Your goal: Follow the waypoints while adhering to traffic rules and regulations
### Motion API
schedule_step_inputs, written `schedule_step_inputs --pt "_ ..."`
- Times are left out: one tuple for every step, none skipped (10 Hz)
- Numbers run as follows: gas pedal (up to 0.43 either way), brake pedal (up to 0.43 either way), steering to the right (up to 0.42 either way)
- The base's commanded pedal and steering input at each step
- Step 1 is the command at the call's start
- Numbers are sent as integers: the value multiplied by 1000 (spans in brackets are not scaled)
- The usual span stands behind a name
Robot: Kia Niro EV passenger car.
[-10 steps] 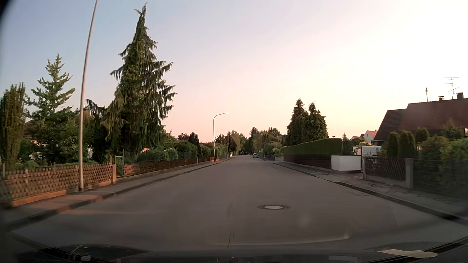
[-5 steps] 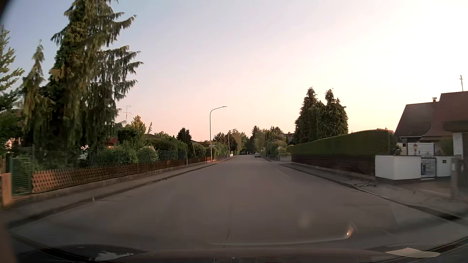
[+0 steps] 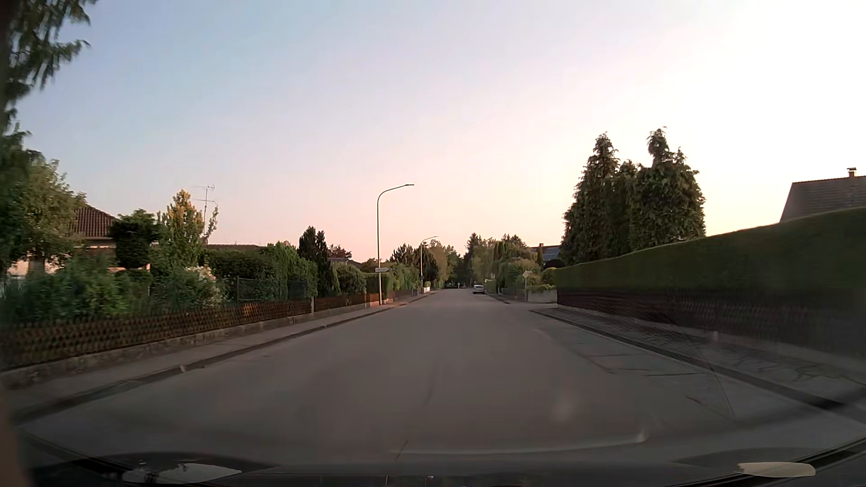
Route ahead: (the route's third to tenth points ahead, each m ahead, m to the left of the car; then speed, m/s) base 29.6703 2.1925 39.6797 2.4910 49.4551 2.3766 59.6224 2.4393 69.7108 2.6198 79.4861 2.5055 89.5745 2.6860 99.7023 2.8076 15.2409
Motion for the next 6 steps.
schedule_step_inputs --pt "138 18 0" --pt "138 18 0" --pt "130 12 -1" --pt "98 12 -3" --pt "87 18 -3" --pt "59 12 -3"
